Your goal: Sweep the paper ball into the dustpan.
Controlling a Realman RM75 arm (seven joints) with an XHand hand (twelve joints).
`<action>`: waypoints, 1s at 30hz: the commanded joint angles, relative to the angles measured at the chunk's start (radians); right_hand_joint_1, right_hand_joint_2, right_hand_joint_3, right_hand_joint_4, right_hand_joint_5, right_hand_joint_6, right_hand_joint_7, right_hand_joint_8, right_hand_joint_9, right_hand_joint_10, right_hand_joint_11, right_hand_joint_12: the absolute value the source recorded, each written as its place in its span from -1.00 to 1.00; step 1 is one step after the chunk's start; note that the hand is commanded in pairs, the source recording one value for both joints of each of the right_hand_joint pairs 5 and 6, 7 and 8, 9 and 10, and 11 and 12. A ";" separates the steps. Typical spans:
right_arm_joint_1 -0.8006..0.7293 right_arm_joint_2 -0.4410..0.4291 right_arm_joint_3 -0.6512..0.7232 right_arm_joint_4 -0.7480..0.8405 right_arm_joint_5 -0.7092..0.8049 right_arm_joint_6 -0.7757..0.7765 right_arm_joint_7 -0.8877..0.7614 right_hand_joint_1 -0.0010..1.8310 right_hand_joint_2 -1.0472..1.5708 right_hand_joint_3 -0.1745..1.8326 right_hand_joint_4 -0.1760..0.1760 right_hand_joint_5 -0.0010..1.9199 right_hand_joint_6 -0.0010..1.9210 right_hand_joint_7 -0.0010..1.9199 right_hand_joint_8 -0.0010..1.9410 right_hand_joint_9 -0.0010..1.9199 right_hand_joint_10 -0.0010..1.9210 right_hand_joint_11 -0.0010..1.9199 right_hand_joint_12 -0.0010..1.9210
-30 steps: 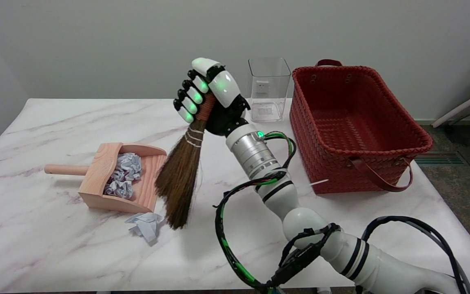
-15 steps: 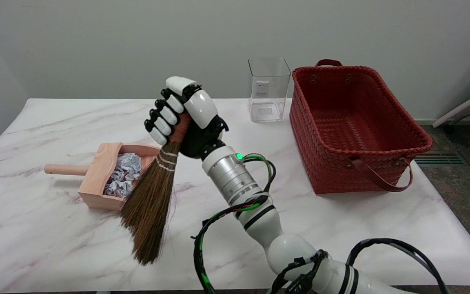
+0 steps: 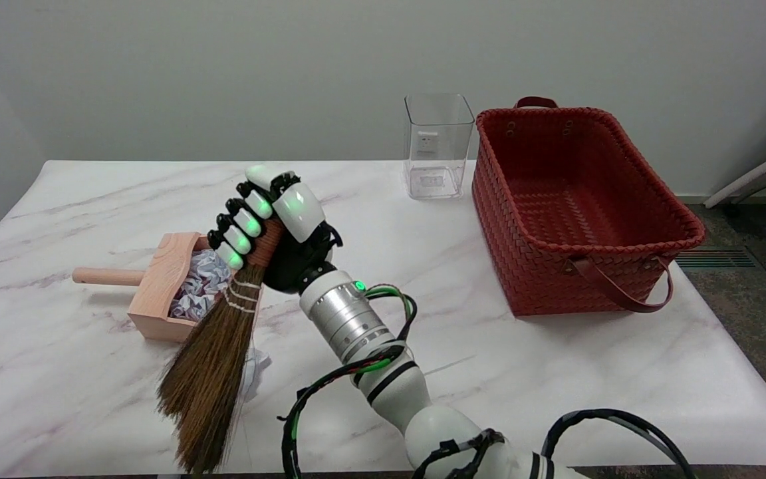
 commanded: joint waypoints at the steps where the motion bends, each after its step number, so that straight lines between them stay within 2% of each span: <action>1: 0.002 0.000 -0.002 -0.184 -0.004 -0.001 0.135 -0.16 0.74 0.31 0.00 1.00 1.00 1.00 0.98 1.00 1.00 0.88 0.88; 6: 0.018 0.037 0.006 -0.208 0.006 -0.004 0.143 -0.17 0.75 0.28 0.00 1.00 1.00 1.00 0.98 1.00 1.00 0.88 0.88; 18: 0.011 0.064 0.026 -0.196 -0.004 0.020 0.159 -0.19 0.81 0.24 0.00 1.00 1.00 1.00 0.98 1.00 1.00 0.88 0.88; 23: -0.002 0.122 0.027 -0.142 -0.004 0.074 0.155 -0.20 0.85 0.22 0.00 1.00 1.00 1.00 0.98 1.00 1.00 0.88 0.88; 24: -0.002 0.127 0.006 -0.113 0.001 0.088 0.168 -0.21 0.86 0.21 0.00 1.00 1.00 1.00 0.98 1.00 1.00 0.89 0.88; 25: 0.001 0.121 -0.116 0.026 0.031 0.139 0.257 -0.21 0.87 0.21 0.00 1.00 1.00 1.00 0.98 1.00 1.00 0.89 0.89; 26: -0.007 0.169 0.027 -0.113 -0.004 0.101 0.151 -0.21 0.88 0.21 0.00 1.00 1.00 1.00 0.98 1.00 1.00 0.89 0.89; 30: -0.008 0.214 0.038 -0.076 -0.004 0.122 0.151 -0.23 0.91 0.20 0.00 1.00 1.00 1.00 0.98 1.00 1.00 0.90 0.90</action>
